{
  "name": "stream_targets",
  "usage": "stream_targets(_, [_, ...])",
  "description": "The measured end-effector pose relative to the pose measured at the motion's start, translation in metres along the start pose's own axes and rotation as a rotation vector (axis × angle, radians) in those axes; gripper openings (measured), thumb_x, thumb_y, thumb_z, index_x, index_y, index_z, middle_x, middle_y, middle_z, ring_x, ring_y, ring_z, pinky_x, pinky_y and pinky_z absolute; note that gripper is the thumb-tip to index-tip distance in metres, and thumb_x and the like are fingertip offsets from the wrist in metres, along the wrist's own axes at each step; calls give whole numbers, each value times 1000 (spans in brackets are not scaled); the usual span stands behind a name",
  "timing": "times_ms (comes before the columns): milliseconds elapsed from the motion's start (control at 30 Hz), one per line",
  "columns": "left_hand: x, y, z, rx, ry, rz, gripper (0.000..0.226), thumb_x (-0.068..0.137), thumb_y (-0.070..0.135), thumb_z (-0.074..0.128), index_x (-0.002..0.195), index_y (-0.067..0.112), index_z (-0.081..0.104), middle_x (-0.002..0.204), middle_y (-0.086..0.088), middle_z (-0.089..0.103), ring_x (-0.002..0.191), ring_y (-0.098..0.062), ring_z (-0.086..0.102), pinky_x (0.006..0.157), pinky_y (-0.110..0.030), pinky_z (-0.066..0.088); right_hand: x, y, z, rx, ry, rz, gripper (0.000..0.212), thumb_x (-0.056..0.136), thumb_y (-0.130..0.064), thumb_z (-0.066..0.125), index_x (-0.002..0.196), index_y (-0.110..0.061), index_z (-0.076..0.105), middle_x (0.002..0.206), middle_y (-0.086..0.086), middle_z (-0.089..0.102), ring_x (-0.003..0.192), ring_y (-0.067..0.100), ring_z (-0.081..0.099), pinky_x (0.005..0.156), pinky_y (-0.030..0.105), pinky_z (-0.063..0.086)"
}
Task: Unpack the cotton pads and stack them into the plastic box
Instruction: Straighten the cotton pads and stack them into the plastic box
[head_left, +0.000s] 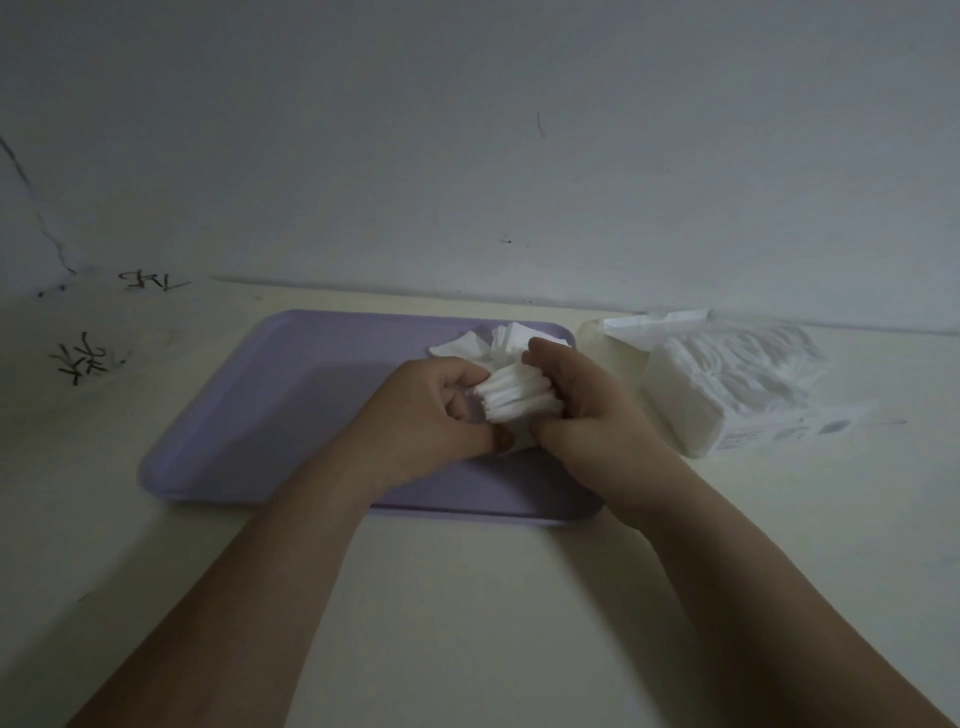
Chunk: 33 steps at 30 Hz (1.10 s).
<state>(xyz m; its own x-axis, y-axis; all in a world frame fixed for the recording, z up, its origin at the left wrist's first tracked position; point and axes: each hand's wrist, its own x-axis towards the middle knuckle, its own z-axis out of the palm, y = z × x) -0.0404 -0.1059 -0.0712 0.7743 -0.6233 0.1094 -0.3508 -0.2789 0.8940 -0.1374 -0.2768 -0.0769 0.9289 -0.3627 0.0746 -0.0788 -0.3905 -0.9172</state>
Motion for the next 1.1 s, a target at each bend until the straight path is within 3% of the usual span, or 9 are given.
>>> stream_targets(200, [1, -3, 4, -18, -42, 8, 40, 71, 34, 94, 104, 24, 74, 56, 7, 49, 57, -9, 40, 60, -29, 31, 0, -2, 9, 123, -15, 102, 89, 64, -9, 61, 152, -25, 50, 139, -6, 62, 128, 8, 60, 114, 40, 49])
stream_targets(300, [0, -1, 8, 11, -65, -5, 43, 75, 27, 93, 113, 23, 70, 71, 7, 75, 64, -3, 63, 68, -27, 50, -2, 0, 13, 142, -45, 82, 94, 60, -6, 50, 152, -24, 49, 141, -7, 59, 132, 11, 57, 114, 38, 49])
stream_targets(400, [0, -1, 11, 44, -41, -3, 39, 81, 21, 89, 113, 25, 68, 68, 14, 73, 61, 3, 61, 65, -19, 48, -4, -2, 11, 187, -46, 42, 91, 56, -4, 47, 143, -31, 49, 134, -16, 59, 129, 11, 58, 113, 35, 47])
stream_targets(567, [-1, -2, 4, 3, -17, 13, 33, 79, 13, 81, 109, 27, 76, 69, -10, 60, 65, -13, 49, 64, -33, 42, -5, -6, 4, 185, -68, 1, 104, 44, -26, 76, 145, -32, 50, 135, -9, 64, 124, 12, 65, 109, 47, 53])
stream_targets(667, [-3, 4, 0, -93, -33, 30, 42, 73, 14, 72, 112, 28, 76, 78, -23, 62, 71, -19, 53, 63, -34, 47, -4, -7, -5, 66, -28, -30, 77, 68, -17, 78, 142, -29, 58, 126, -6, 70, 113, 12, 70, 106, 46, 55])
stream_targets(767, [8, 7, -8, -81, 195, -57, 31, 83, 4, 65, 103, 25, 74, 74, -3, 63, 61, -17, 53, 55, -24, 46, 0, -4, -7, 7, 102, -61, 58, 84, -13, 79, 139, -23, 61, 113, -12, 69, 99, 2, 69, 97, 29, 57])
stream_targets(867, [32, 2, -19, 173, 382, -123, 21, 92, 15, 65, 111, 24, 73, 102, 2, 74, 89, -18, 68, 85, -36, 58, 2, -4, -9, -5, 192, -66, 56, 85, -17, 81, 136, -27, 57, 109, -22, 62, 91, -16, 61, 80, 5, 49])
stream_targets(1000, [67, -8, -17, 422, 293, -188, 45, 94, 35, 68, 134, 14, 64, 135, -4, 66, 123, -23, 63, 104, -32, 48, 6, 1, -11, 17, 271, -62, 60, 84, -22, 84, 138, -18, 59, 118, -8, 66, 105, 7, 65, 96, 32, 56])
stream_targets(1100, [81, -17, -11, 460, 219, -243, 56, 90, 37, 73, 137, 10, 61, 140, -10, 65, 128, -27, 62, 108, -36, 49, 7, 3, -12, 7, 294, -62, 58, 85, -29, 85, 137, -18, 61, 117, -6, 68, 102, 6, 66, 87, 25, 55])
